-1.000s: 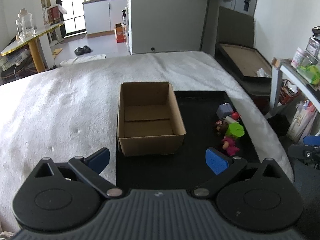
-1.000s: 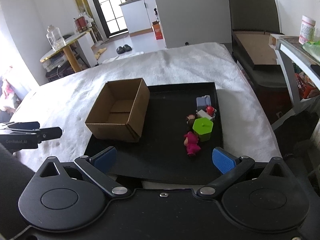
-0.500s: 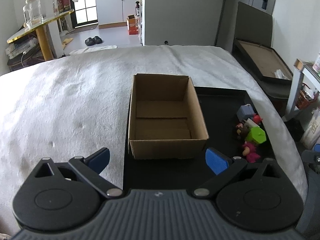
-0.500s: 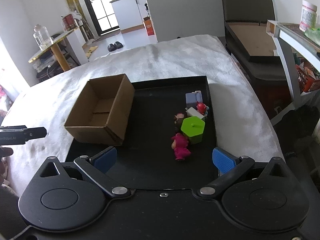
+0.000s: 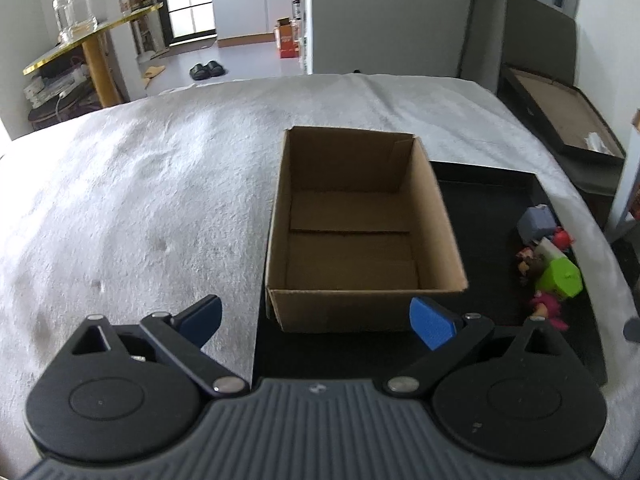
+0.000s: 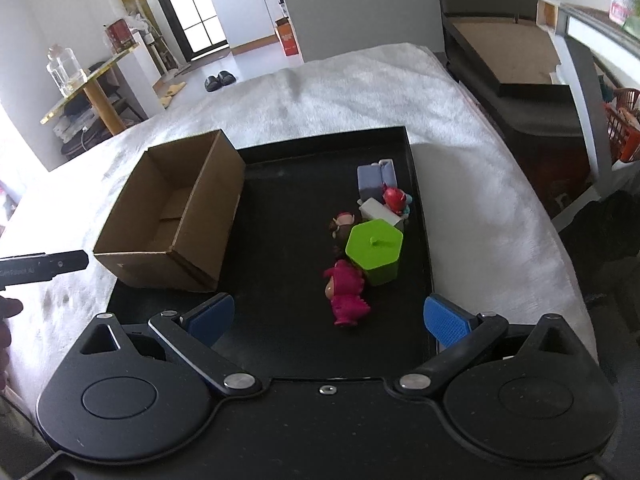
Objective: Organize rigid objects
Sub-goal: 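Move the left tool to the cardboard box and the right tool toward the toys, then close the left tool on the box wall while the right tool grasps the pink figurine, then carry the pink figurine into the box and open the right tool, then move the right tool back to the tray and grasp the green hexagonal container, then carry the green container into the box and release it with the right tool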
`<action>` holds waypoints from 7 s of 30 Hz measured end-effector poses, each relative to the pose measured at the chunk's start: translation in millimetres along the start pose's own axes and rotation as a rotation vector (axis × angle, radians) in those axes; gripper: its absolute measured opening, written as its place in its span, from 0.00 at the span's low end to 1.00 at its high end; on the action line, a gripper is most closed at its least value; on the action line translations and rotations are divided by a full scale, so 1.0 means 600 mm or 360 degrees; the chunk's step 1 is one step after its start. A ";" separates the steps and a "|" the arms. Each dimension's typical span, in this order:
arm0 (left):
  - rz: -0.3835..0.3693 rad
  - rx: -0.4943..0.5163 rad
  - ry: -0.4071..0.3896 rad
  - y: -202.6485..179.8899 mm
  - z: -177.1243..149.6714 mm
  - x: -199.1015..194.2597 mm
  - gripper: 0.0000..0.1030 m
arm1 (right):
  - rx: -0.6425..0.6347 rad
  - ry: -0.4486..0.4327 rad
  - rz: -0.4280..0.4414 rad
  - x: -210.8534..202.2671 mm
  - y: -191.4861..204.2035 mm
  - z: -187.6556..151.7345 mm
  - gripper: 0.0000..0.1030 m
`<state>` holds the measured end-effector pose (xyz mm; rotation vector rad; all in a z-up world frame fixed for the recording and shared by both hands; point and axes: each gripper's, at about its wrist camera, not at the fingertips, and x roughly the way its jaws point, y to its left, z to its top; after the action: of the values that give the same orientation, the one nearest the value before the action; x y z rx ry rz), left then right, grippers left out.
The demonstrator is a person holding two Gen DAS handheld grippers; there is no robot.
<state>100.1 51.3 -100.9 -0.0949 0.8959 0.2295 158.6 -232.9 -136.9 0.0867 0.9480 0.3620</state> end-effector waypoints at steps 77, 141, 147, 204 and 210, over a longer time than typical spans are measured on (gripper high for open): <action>-0.0003 -0.0201 0.0048 0.040 -0.042 0.104 0.10 | -0.0437 -0.0019 -0.0049 0.134 0.151 0.010 0.38; 0.0261 0.0062 0.0052 -0.020 -0.021 0.101 0.60 | -0.0621 -0.0337 0.0083 0.135 0.212 0.054 0.67; 0.0290 0.0122 0.0043 -0.049 -0.013 0.101 0.77 | -0.0498 -0.0281 0.0031 0.137 0.163 0.053 0.67; 0.0437 0.0181 0.0068 -0.066 -0.003 0.114 0.84 | -0.0261 -0.0260 -0.0107 0.164 0.053 0.055 0.53; 0.0398 0.0164 0.0001 -0.055 -0.008 0.102 0.84 | -0.0373 -0.0410 -0.0018 0.148 0.091 0.062 0.53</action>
<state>141.4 28.3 -152.2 0.1137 0.9180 0.4150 221.2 -148.4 -171.6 -0.0845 0.6467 0.4378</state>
